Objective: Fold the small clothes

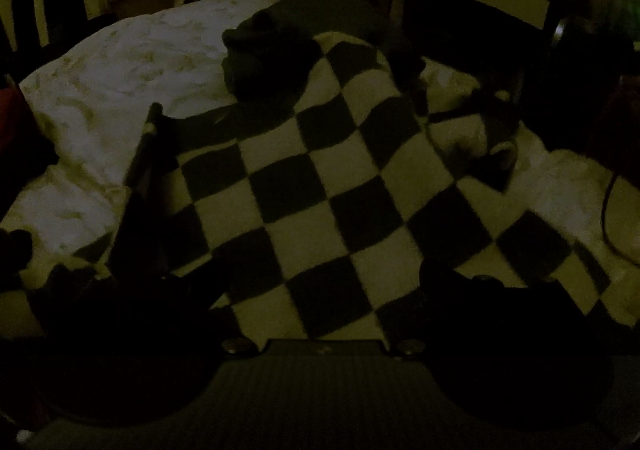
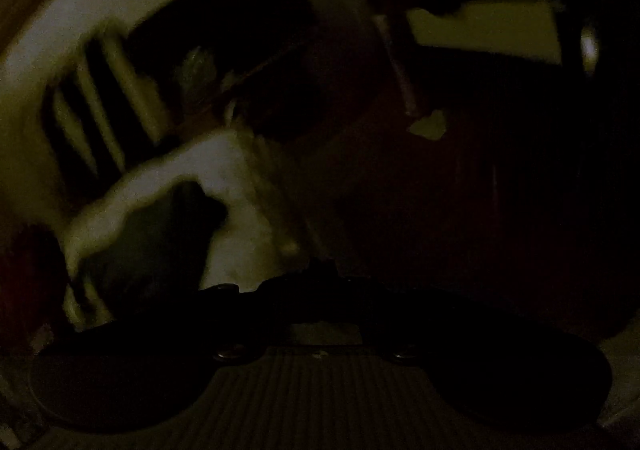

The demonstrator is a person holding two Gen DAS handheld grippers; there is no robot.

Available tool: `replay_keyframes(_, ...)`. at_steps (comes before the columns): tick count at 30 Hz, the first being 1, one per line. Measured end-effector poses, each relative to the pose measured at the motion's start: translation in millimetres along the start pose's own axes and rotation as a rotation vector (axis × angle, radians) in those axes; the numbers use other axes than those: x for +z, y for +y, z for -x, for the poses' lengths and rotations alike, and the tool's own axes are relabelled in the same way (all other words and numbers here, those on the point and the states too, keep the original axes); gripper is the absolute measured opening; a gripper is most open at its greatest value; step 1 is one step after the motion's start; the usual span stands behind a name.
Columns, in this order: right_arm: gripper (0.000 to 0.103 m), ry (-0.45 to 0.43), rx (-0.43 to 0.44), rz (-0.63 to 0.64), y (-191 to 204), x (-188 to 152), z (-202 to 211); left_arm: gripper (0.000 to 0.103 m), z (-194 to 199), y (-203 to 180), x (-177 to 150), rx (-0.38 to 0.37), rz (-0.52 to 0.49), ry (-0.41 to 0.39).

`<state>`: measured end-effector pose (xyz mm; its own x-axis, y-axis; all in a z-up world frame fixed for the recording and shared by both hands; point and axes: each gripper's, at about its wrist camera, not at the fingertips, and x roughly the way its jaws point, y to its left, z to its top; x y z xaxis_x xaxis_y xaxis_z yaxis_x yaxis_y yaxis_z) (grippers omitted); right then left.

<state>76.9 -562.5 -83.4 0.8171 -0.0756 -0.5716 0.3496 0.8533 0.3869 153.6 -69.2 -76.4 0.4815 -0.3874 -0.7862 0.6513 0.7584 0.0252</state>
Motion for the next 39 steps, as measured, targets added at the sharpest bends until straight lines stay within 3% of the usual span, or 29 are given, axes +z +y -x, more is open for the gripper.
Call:
replay_keyframes(1,0.026,0.054,0.018,0.025,4,0,-2,0.103,-1,-1,1,-0.007,0.005,-0.002)
replay_keyframes(2,0.057,0.100,0.043,0.021,7,-4,-6,0.103,-1,-3,2,-0.007,0.010,-0.004)
replay_keyframes(3,0.097,0.120,0.075,0.010,10,-10,-10,0.103,-3,-4,4,-0.003,0.011,-0.004)
replay_keyframes(4,0.103,0.126,0.096,0.005,14,-16,-15,0.103,-6,-5,6,0.006,0.007,0.000)
replay_keyframes(6,0.103,0.121,0.117,0.021,23,-31,-28,0.103,-12,-6,8,0.030,0.006,0.016)
replay_keyframes(13,0.103,0.224,0.127,-0.054,31,-61,-89,0.103,-25,1,3,0.021,0.026,0.048)
replay_keyframes(14,0.097,0.228,0.138,-0.074,28,-61,-92,0.103,-26,1,2,0.022,0.024,0.052)
replay_keyframes(15,0.066,0.227,0.161,-0.102,24,-62,-94,0.103,-27,1,1,0.023,0.022,0.054)
replay_keyframes(17,0.026,0.225,0.187,-0.138,18,-63,-95,0.103,-30,0,0,0.023,0.023,0.061)
replay_keyframes(18,0.013,0.214,0.183,-0.146,17,-63,-93,0.103,-31,0,0,0.021,0.024,0.064)
replay_keyframes(20,0.005,0.177,0.211,-0.155,16,-59,-87,0.103,-32,-2,0,0.018,0.025,0.066)
replay_keyframes(26,0.003,-0.002,0.153,-0.198,-11,-20,-26,0.103,-26,-6,7,-0.008,0.028,0.048)
replay_keyframes(32,0.003,-0.162,0.002,-0.168,-42,37,66,0.103,-23,-10,15,-0.024,0.054,0.035)
replay_keyframes(39,0.003,-0.201,-0.121,-0.118,-64,57,118,0.103,-24,-18,25,-0.015,0.068,0.022)
